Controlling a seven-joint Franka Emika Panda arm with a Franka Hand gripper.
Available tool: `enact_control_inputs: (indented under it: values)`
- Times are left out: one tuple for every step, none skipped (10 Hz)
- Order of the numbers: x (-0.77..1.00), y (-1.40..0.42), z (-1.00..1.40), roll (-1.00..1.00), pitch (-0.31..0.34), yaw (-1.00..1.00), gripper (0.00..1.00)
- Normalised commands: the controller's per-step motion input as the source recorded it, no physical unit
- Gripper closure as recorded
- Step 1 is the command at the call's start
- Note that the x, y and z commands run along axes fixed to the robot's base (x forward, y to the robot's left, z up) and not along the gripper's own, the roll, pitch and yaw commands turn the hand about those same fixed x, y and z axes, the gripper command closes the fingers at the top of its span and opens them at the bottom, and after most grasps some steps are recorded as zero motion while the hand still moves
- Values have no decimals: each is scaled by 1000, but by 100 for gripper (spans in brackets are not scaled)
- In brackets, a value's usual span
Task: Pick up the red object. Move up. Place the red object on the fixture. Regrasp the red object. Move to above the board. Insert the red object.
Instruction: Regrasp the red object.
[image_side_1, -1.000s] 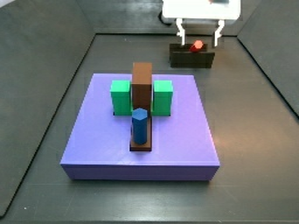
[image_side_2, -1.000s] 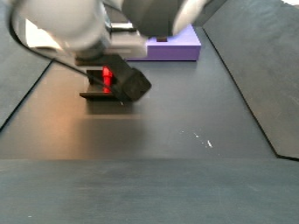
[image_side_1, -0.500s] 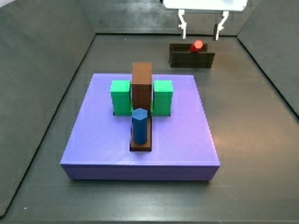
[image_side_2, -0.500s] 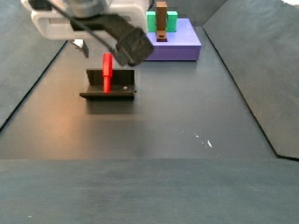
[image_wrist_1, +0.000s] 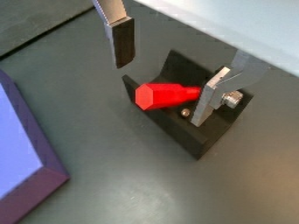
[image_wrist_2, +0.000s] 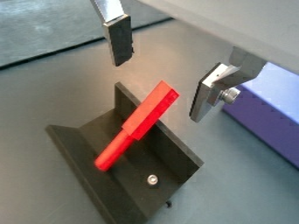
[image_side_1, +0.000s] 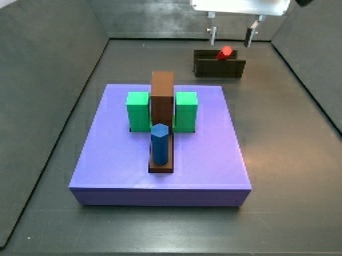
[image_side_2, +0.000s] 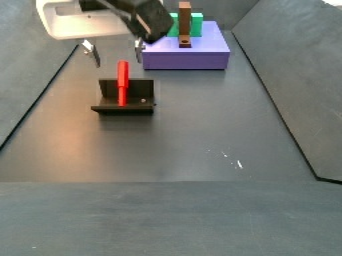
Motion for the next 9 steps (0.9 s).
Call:
enact_control_inputs:
  values:
    - [-9, -114, 20, 1000, 0, 86, 0]
    - [-29, -186, 37, 1000, -140, 51, 0]
    - [0, -289, 91, 1000, -309, 0, 0]
    - [0, -343, 131, 1000, -466, -26, 0]
    - [0, -231, 111, 1000, -517, -203, 0]
    - [0, -117, 117, 1000, -597, -320, 0]
    - [-57, -37, 103, 1000, -589, -291, 0]
    - [-180, 0, 57, 1000, -506, -254, 0]
    - [-240, 40, 9, 1000, -377, -171, 0]
